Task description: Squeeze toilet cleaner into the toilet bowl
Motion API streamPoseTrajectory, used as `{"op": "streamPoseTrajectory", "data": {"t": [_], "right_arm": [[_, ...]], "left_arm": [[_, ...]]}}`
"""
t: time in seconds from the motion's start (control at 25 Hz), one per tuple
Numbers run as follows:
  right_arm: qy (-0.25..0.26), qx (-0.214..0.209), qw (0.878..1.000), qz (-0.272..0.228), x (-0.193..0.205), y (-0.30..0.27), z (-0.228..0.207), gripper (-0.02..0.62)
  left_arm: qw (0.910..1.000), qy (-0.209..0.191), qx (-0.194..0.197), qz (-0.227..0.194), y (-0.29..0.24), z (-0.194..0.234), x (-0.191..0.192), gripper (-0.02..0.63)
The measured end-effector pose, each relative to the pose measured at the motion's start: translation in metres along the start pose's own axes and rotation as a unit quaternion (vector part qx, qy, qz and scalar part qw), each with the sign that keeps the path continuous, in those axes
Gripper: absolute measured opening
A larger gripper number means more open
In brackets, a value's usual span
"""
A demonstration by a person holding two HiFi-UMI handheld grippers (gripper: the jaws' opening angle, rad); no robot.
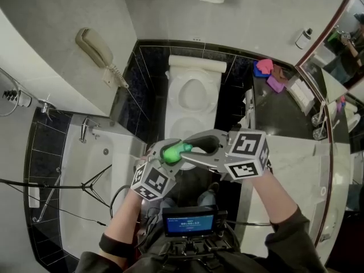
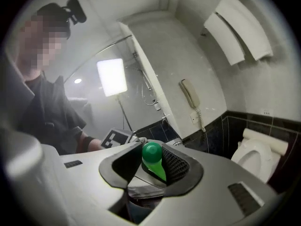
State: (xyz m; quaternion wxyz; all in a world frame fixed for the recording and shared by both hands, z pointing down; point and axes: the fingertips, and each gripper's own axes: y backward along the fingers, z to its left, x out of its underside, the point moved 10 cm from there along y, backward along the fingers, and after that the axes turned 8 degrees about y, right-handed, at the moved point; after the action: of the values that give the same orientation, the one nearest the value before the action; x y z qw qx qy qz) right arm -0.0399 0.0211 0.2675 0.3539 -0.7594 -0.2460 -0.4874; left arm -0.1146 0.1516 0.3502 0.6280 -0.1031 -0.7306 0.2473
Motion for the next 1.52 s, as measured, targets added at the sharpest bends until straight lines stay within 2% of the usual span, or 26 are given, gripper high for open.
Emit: {"op": "streamPoseTrajectory", "data": {"t": [0.08,0.16,0.24,0.32,0.36,0.4,0.44,0.48,0.52,0.6,0.68,0.76,0.84,0.92,0.96,1.08,1.16,1.2,1.24,1.28,1.32,1.36,1.4,1.44,1.48,1.52], "right_arm": [[0.077,-0.014,0.997,0.009,-0.002,0.0,0.003,0.132],[0.164,-0.031,0.985,0.04,-0.007,0.001,0.012,0.133],[0.274,-0.048,0.958,0.068,-0.009,0.002,0.023,0.135],[0.374,-0.061,0.922,0.078,-0.002,0.004,0.031,0.137],[0.407,-0.063,0.907,0.084,0.003,0.005,0.033,0.135],[0.424,-0.058,0.899,0.091,0.006,0.005,0.034,0.137],[0.421,-0.045,0.901,0.095,0.007,0.006,0.034,0.141],[0.398,-0.027,0.913,0.089,0.006,0.006,0.031,0.165],[0.356,-0.011,0.931,0.075,0.005,0.007,0.026,0.191],[0.236,0.006,0.971,0.037,0.007,0.009,0.012,0.219],[0.096,0.007,0.995,0.018,0.017,0.012,-0.002,0.219],[-0.035,0.004,0.999,0.02,0.022,0.01,-0.008,0.219],[-0.096,-0.004,0.995,0.026,0.025,0.006,-0.008,0.216],[-0.098,-0.007,0.994,0.045,0.025,0.002,-0.006,0.211],[-0.091,-0.007,0.994,0.055,0.025,0.001,-0.005,0.173],[-0.075,-0.016,0.995,0.058,0.024,-0.001,-0.003,0.141],[-0.026,-0.017,0.998,0.056,0.021,-0.001,0.001,0.14],[0.025,-0.019,0.998,0.062,0.017,-0.001,0.006,0.141],[0.097,-0.022,0.992,0.077,0.013,-0.001,0.012,0.141],[0.189,-0.025,0.976,0.102,0.01,-0.002,0.021,0.141],[0.295,-0.027,0.946,0.13,0.01,-0.003,0.03,0.141],[0.399,-0.03,0.904,0.154,0.013,-0.003,0.038,0.141],[0.481,-0.031,0.859,0.172,0.017,-0.004,0.044,0.143],[0.531,-0.031,0.826,0.184,0.019,-0.004,0.047,0.143],[0.554,-0.031,0.81,0.19,0.02,-0.004,0.049,0.143],[0.559,-0.029,0.806,0.191,0.02,-0.003,0.05,0.143]], "left_arm": [[0.9984,0.008,0.055,0.005,0.0,0.003,0.0,0.173],[0.9931,0.012,0.116,0.012,-0.001,0.004,0.001,0.173],[0.9852,0.007,0.17,0.021,-0.003,0.002,0.002,0.173],[0.9775,0.0,0.208,0.037,-0.005,-0.001,0.004,0.173],[0.9745,-0.003,0.22,0.044,-0.006,-0.002,0.005,0.173],[0.9725,-0.005,0.228,0.048,-0.007,-0.003,0.005,0.173],[0.9717,-0.008,0.231,0.049,-0.009,-0.003,0.003,0.173],[0.9719,-0.011,0.23,0.046,-0.01,-0.002,0.001,0.173],[0.973,-0.013,0.227,0.042,-0.01,0.0,0.0,0.173],[0.9757,-0.014,0.215,0.04,-0.01,0.003,0.0,0.173],[0.9778,-0.015,0.202,0.052,-0.012,0.004,0.004,0.173],[0.9791,-0.018,0.191,0.068,-0.013,0.005,0.009,0.173],[0.9794,-0.028,0.183,0.08,-0.015,0.003,0.011,0.173],[0.9792,-0.035,0.18,0.086,-0.016,0.001,0.012,0.173],[0.9791,-0.035,0.18,0.087,-0.016,0.001,0.012,0.173],[0.9795,-0.03,0.181,0.084,-0.015,0.0,0.012,0.173],[0.9791,-0.028,0.184,0.081,-0.014,0.0,0.011,0.173],[0.9785,-0.029,0.188,0.08,-0.013,0.0,0.011,0.173],[0.9775,-0.032,0.192,0.081,-0.013,0.0,0.01,0.173],[0.9764,-0.036,0.196,0.083,-0.012,-0.001,0.01,0.173],[0.9751,-0.04,0.201,0.085,-0.012,-0.002,0.011,0.173],[0.9739,-0.042,0.206,0.087,-0.012,-0.004,0.012,0.173],[0.973,-0.041,0.21,0.087,-0.013,-0.005,0.013,0.173],[0.9726,-0.038,0.213,0.086,-0.013,-0.006,0.013,0.173],[0.9726,-0.034,0.215,0.083,-0.014,-0.008,0.014,0.173],[0.973,-0.032,0.214,0.08,-0.014,-0.008,0.014,0.173]]}}
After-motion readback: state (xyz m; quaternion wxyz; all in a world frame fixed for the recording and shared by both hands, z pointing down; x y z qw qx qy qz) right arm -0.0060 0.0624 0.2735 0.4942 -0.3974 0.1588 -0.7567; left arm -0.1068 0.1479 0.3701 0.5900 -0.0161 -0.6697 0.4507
